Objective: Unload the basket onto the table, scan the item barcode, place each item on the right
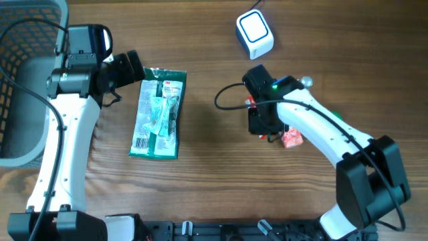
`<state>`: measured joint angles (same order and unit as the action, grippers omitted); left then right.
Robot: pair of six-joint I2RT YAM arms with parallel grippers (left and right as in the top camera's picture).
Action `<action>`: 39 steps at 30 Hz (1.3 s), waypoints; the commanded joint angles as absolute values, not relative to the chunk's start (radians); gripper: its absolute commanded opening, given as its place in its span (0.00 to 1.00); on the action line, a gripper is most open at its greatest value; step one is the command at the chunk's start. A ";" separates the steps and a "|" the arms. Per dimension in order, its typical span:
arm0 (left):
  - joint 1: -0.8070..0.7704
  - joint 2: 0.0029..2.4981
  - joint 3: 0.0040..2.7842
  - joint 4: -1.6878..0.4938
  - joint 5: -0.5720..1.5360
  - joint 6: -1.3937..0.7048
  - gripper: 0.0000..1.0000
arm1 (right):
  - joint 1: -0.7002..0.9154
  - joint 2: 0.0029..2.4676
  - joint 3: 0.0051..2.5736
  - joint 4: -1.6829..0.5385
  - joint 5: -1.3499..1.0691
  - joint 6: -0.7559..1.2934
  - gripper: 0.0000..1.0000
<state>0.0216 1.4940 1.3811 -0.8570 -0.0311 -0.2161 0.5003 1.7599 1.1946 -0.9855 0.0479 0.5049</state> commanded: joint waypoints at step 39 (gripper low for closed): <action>0.025 1.487 1.395 -0.854 -0.027 -0.225 1.00 | 0.502 1.777 1.169 -0.945 0.229 0.654 0.71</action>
